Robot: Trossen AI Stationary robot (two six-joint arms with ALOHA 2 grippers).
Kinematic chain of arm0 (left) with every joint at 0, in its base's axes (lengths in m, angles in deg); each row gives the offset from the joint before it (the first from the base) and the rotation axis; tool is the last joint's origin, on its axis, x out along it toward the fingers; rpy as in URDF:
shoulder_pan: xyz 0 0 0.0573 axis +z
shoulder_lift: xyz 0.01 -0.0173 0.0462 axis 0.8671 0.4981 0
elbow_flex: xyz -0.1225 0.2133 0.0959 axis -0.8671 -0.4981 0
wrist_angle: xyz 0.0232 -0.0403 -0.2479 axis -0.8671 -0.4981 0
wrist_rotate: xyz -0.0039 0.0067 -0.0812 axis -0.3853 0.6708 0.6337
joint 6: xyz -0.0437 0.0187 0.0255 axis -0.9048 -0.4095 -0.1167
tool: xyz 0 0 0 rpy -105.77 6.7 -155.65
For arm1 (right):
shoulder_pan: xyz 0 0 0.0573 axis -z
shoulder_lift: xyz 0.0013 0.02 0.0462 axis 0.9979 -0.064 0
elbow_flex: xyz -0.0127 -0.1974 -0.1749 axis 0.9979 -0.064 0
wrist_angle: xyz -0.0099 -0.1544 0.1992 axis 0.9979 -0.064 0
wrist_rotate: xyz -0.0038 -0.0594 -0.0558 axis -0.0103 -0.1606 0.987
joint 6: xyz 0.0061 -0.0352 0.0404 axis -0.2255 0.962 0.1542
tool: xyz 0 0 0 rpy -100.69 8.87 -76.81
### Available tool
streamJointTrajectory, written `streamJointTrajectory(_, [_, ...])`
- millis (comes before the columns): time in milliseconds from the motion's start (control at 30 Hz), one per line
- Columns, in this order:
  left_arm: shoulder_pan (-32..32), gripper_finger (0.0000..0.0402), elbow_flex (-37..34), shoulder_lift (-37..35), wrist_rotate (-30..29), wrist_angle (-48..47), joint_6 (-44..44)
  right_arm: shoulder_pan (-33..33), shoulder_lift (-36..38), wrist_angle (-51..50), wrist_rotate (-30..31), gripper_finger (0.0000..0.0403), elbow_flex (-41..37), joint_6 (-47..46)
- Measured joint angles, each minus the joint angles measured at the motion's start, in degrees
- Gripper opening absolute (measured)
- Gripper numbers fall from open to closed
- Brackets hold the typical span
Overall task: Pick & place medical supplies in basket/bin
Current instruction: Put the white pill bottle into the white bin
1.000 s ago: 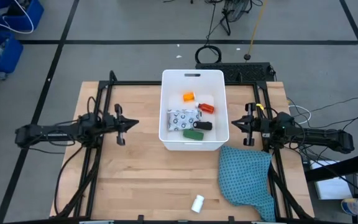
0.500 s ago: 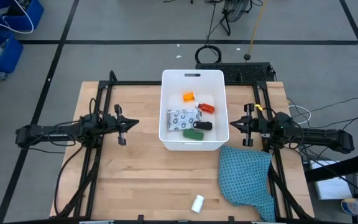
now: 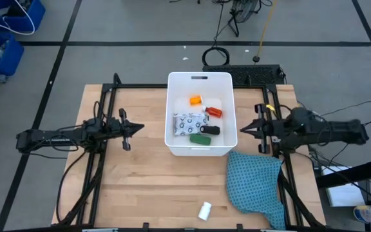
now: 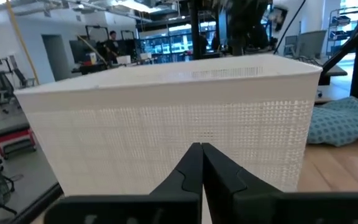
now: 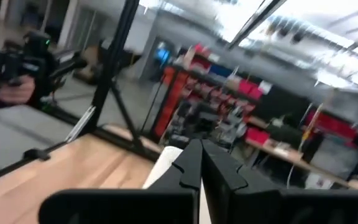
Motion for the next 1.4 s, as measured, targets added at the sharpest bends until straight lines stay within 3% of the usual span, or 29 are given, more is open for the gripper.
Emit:
streamJointTrajectory(200, [0.0, 0.0020, 0.0, 0.0, 0.0, -1.1, -2.4, -11.2, -15.0, -14.0, 8.3, 0.0000, 16.4, 1.6])
streamJointTrajectory(433, [0.0, 0.0041, 0.0, 0.0, 0.0, -2.8, -7.4, -24.1, -34.2, -25.2, 21.3, 0.0000, 29.9, -1.7])
streamJointTrajectory(700, [0.0, 0.0036, 0.0, 0.0, 0.0, -6.3, -10.9, -32.5, -51.7, -26.3, 22.7, 0.0008, 38.0, -10.4])
streamJointTrajectory(833, [0.0, 0.0036, 0.0, 0.0, 0.0, -6.3, -14.6, -35.0, -58.2, -27.5, 21.0, 0.0050, 39.8, -11.1])
streamJointTrajectory(1167, [0.0, 0.0037, 0.0, 0.0, 0.7, -7.3, -17.2, -34.9, -68.5, -23.8, 17.9, 0.0216, 41.5, -12.8])
streamJointTrajectory(1400, [0.0, 0.0037, 0.0, 0.0, 1.5, -8.9, -16.9, -34.0, -75.2, -17.9, 7.4, 0.0275, 41.5, -16.3])
